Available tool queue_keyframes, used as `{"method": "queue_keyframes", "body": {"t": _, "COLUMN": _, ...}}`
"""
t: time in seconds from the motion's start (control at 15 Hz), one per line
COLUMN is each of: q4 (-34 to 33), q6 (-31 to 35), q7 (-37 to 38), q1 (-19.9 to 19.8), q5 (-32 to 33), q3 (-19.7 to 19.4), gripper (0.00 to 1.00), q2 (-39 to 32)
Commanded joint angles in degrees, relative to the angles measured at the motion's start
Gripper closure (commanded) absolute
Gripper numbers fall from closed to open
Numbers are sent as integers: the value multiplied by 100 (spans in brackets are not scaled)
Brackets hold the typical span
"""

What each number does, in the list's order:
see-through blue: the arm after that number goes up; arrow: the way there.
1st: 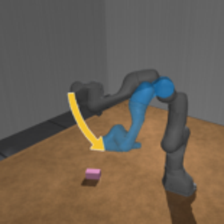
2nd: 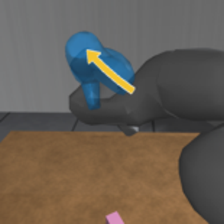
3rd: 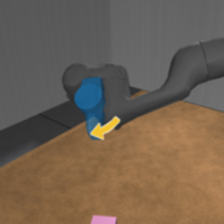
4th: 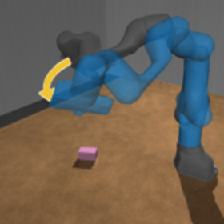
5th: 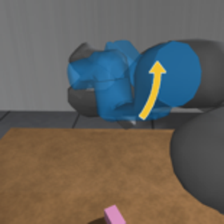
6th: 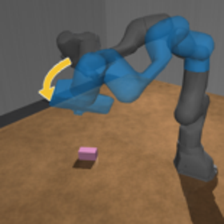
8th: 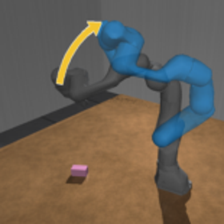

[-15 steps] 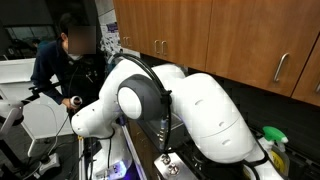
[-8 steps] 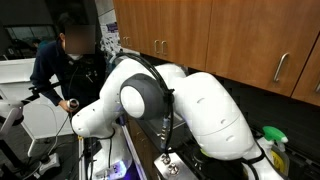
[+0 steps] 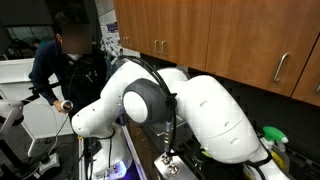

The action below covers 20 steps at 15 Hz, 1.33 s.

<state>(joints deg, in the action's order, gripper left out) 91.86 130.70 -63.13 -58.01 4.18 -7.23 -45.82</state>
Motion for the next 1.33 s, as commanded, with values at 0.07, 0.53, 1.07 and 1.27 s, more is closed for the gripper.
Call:
{"method": "queue_keyframes", "body": {"t": 0.07, "q4": -249, "q6": -534, "q7": 83, "q1": 72, "q5": -119, "q3": 71, "gripper": 95, "q2": -356}}
{"method": "queue_keyframes", "body": {"t": 0.53, "q4": -818, "q6": -1114, "q7": 180, "q1": 258, "q5": 90, "q3": 13, "gripper": 95, "q2": -808}}
{"method": "queue_keyframes", "body": {"t": 1.07, "q4": -1283, "q6": -1872, "q7": -76, "q1": 201, "q5": -45, "q3": 87, "gripper": 95, "q2": -963}}
{"method": "queue_keyframes", "body": {"t": 1.27, "q4": -1449, "q6": -2206, "q7": 50, "q1": 246, "q5": -60, "q3": 63, "gripper": 95, "q2": -994}}
